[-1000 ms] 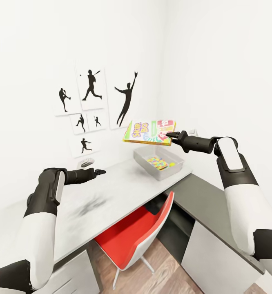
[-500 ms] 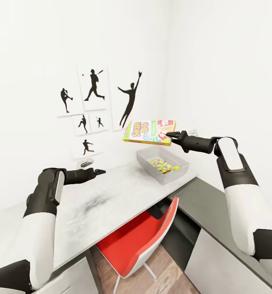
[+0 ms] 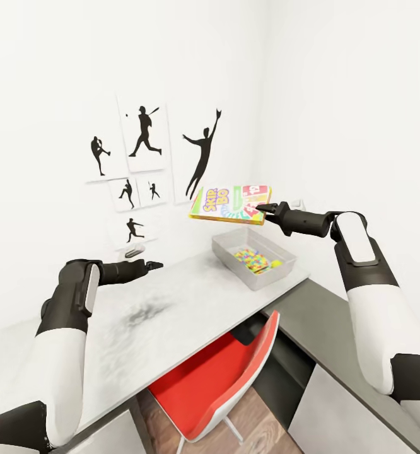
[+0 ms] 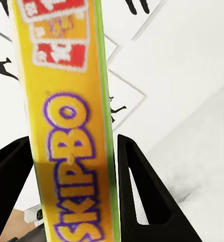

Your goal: Put all the toys in the child's room - the three board games (two on the bed and one on the table), the two jigsaw puzzles on the table, and the tennis ball on the table - inside the toy box on the table in the child's room.

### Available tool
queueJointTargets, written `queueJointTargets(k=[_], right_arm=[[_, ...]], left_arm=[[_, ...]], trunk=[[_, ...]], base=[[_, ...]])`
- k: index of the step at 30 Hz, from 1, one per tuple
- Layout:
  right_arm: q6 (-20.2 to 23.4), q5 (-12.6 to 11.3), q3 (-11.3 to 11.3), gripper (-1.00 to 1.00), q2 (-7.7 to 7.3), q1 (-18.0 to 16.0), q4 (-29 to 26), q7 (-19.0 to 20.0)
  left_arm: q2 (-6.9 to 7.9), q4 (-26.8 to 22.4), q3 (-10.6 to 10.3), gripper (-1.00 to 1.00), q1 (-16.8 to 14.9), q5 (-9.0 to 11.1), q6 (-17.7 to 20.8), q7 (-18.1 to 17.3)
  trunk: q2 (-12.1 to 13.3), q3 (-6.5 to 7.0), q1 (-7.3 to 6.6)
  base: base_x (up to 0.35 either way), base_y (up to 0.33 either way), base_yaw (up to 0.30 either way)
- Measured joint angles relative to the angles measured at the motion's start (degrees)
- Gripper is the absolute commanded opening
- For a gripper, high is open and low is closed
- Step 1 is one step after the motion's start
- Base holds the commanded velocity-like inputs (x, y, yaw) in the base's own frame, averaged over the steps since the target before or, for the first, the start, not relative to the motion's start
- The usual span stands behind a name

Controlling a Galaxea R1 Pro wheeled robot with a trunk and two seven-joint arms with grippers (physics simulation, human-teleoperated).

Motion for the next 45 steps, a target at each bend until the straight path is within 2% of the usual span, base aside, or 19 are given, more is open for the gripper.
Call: queueJointTargets(k=[9,19,45], right_arm=[[0.0,0.3,0.1,-1.00,0.03,0.0,0.0,0.0],[-0.1,0.0,-0.1,-1.00,0.02,0.0,-0.1,0.0],[-0.1,0.0,-0.1,-1.00,0.02,0.0,0.0,0.2]], left_arm=[[0.17,0.0,0.1,1.00,0.0,0.0,0.0,0.0],[0.07,-3.2,0.1,1.00,0.0,0.0,0.3,-0.1],[-0.07,-3.4,-0.1,1.00,0.0,0.0,0.3,-0.1]], trunk=[[0.0,0.00,0.01],[0.0,0.00,0.02],[0.0,0.00,0.02]], base=[[0.225,-0.159,0.058],[0.020,-0.019,0.033],[0.048,0.000,0.000]])
